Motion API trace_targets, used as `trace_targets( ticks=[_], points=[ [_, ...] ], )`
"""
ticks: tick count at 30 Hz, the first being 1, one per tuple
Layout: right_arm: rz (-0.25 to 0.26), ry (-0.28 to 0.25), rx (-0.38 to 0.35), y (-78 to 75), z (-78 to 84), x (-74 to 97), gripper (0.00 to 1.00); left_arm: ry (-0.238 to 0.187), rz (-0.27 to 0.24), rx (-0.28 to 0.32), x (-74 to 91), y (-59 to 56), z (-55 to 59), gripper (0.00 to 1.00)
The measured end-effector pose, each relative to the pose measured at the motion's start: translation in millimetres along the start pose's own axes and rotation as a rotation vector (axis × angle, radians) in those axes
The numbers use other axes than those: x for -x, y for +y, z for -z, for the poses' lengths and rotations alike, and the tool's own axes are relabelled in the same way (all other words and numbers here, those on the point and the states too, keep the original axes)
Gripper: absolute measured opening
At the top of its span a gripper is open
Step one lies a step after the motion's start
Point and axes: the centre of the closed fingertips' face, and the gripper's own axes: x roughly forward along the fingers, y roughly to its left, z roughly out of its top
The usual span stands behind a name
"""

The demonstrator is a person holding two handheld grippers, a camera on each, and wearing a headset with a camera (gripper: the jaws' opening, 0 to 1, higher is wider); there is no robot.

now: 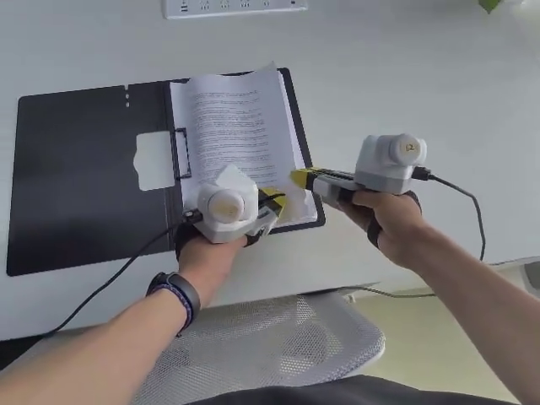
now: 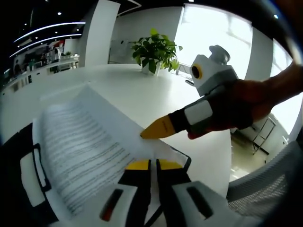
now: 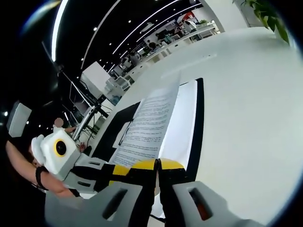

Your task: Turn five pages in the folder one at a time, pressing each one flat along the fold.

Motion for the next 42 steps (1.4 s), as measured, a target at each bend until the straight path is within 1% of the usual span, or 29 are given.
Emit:
trace_targets(
  ticks=[4, 5, 6, 7, 10, 14, 17, 18, 22, 27, 29, 30, 36, 38, 40, 42],
  points=[
    [0.003, -0.019, -0.017, -1.3, -5.6, 4.3, 0.00, -0.005, 0.008, -0.001, 9.4, -1.0, -5.9, 0.10],
    [0.003, -0.021, -0.018, -0.7, -6.5, 5.3, 0.00, -0.004, 0.008, -0.002, 11.2, -1.0, -6.9, 0.13],
    [0.004, -0.025, -0.019, 0.0, -7.7, 6.5, 0.00, -0.002, 0.004, 0.004, 14.0, 0.1, -7.6, 0.18],
    [0.003, -0.028, -0.020, 0.5, -8.7, 7.5, 0.00, -0.008, 0.007, 0.006, 16.6, -0.1, -9.0, 0.20],
    [0.003, -0.039, -0.019, 2.1, -12.0, 10.3, 0.00, -0.008, 0.010, -0.023, 25.1, -1.1, -11.5, 0.20],
    [0.003, -0.041, -0.012, 4.1, -12.6, 12.6, 0.00, 0.001, 0.013, -0.031, 35.7, -0.2, -12.6, 0.28],
    [0.000, -0.044, -0.009, 6.2, -13.1, 15.1, 0.00, 0.002, 0.005, -0.045, 45.9, 2.7, -13.0, 0.30],
    [0.000, -0.045, -0.010, 6.6, -13.2, 15.4, 0.00, 0.002, 0.005, -0.046, 46.9, 2.8, -13.2, 0.32],
    [-0.004, -0.055, 0.003, 11.5, -16.8, 19.4, 0.00, -0.003, -0.002, -0.058, 61.9, 5.7, -17.0, 0.37],
    [-0.024, -0.065, 0.029, 22.2, -23.0, 22.6, 0.00, -0.014, -0.019, -0.064, 79.7, 11.4, -19.8, 0.44],
    [-0.030, -0.068, 0.037, 25.4, -24.4, 23.6, 0.00, -0.026, -0.025, -0.058, 87.5, 13.8, -21.2, 0.45],
    [-0.032, -0.069, 0.040, 26.8, -25.1, 24.1, 0.00, -0.028, -0.033, -0.065, 90.7, 14.9, -21.6, 0.46],
    [-0.036, -0.080, 0.061, 36.4, -29.9, 26.3, 0.00, -0.037, -0.051, -0.065, 111.6, 19.9, -20.1, 0.50],
    [-0.036, -0.085, 0.066, 39.5, -31.1, 26.6, 0.00, -0.036, -0.056, -0.054, 119.0, 21.4, -17.6, 0.51],
    [-0.041, -0.096, 0.062, 43.8, -33.2, 27.2, 0.00, -0.039, -0.062, -0.058, 126.2, 22.5, -15.0, 0.52],
    [-0.044, -0.103, 0.063, 47.4, -34.8, 27.9, 0.00, -0.040, -0.068, -0.052, 130.7, 24.4, -13.3, 0.53]
  ],
)
